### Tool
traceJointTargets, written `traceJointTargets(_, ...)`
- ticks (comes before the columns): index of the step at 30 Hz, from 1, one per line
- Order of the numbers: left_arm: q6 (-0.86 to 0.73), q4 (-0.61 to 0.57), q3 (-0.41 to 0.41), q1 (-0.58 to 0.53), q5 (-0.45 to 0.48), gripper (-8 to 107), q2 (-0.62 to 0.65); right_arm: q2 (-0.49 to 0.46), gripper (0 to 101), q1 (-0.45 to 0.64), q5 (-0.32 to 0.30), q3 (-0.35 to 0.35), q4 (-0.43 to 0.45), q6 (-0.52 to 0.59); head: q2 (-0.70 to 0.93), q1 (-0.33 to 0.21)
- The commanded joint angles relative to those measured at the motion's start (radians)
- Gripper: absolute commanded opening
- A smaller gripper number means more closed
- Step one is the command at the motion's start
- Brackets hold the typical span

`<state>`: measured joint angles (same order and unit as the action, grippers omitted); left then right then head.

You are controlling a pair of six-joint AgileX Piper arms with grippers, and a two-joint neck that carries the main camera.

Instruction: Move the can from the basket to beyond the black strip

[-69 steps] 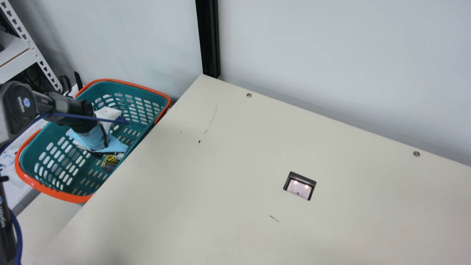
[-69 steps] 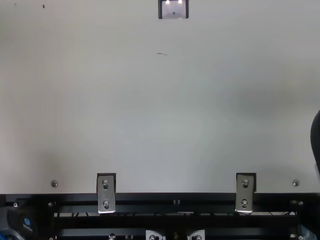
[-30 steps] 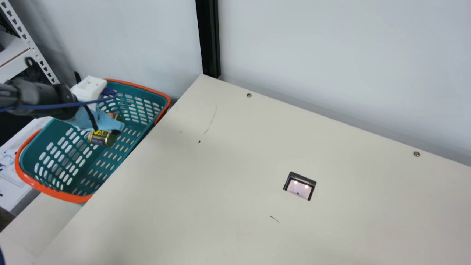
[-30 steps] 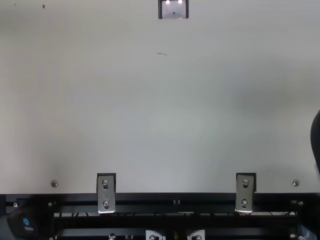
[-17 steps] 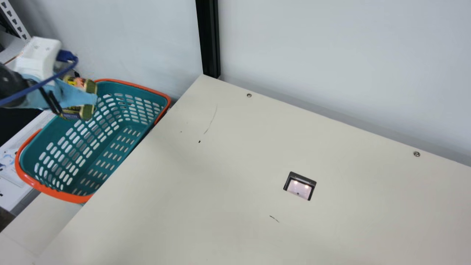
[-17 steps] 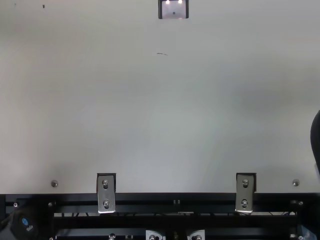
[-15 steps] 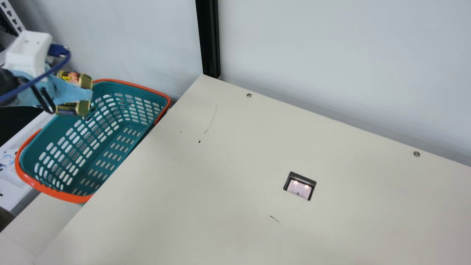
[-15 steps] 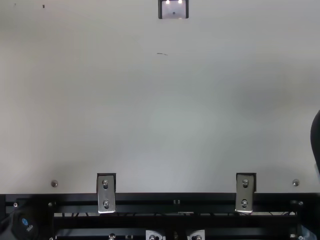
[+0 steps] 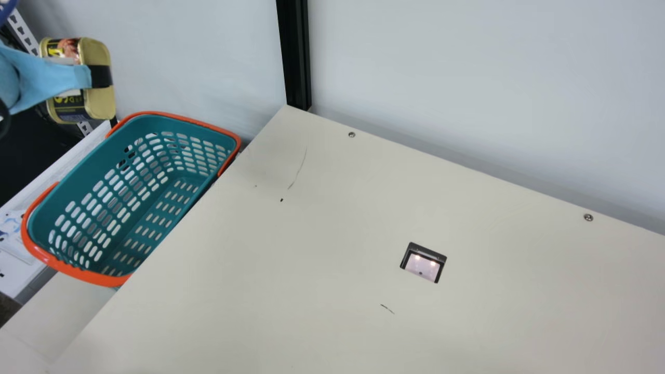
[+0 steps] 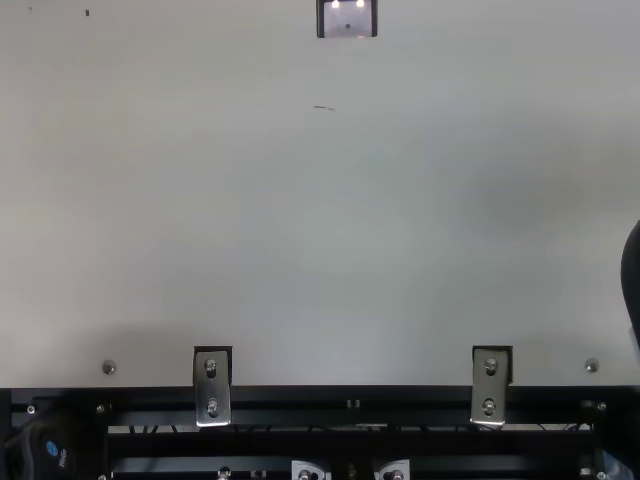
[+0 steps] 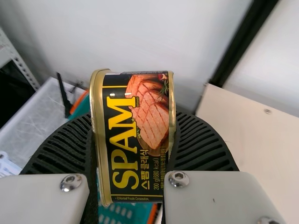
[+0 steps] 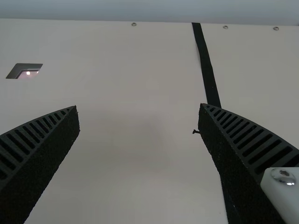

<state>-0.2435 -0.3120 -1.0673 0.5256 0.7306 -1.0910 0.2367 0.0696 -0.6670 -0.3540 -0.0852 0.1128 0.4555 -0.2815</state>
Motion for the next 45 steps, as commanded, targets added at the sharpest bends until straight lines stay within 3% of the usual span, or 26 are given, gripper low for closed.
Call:
traceJointTargets(1, 0.015, -0.018, -0.012, -0.016, 0.140, 10, 0.013, 0.000, 101, 0.000, 0.000, 0.000, 0.000, 0.000, 0.014, -0.035)
traceJointTargets(6, 0.058, -0.078, -0.039, -0.051, 0.317, 10, 0.033, 0.000, 101, 0.000, 0.000, 0.000, 0.000, 0.000, 0.014, -0.035)
traceJointTargets(9, 0.072, -0.079, -0.044, -0.074, 0.374, 10, 0.050, 0.000, 101, 0.000, 0.000, 0.000, 0.000, 0.000, 0.014, -0.035)
traceJointTargets(10, 0.072, -0.085, -0.044, -0.068, 0.302, 10, 0.044, 0.000, 101, 0.000, 0.000, 0.000, 0.000, 0.000, 0.014, -0.035)
traceJointTargets(14, 0.073, -0.085, -0.044, -0.074, 0.368, 10, 0.051, 0.000, 101, 0.000, 0.000, 0.000, 0.000, 0.000, 0.014, -0.035)
traceJointTargets(24, 0.098, -0.080, -0.047, -0.074, 0.387, 10, 0.043, 0.000, 101, 0.000, 0.000, 0.000, 0.000, 0.000, 0.014, -0.035)
traceJointTargets(29, 0.197, -0.103, -0.068, -0.054, 0.489, 10, 0.001, 0.000, 101, 0.000, 0.000, 0.000, 0.000, 0.000, 0.014, -0.035)
traceJointTargets(45, 0.609, -0.235, 0.016, -0.217, 0.489, 10, -0.140, 0.000, 101, 0.000, 0.000, 0.000, 0.000, 0.000, 0.014, -0.035)
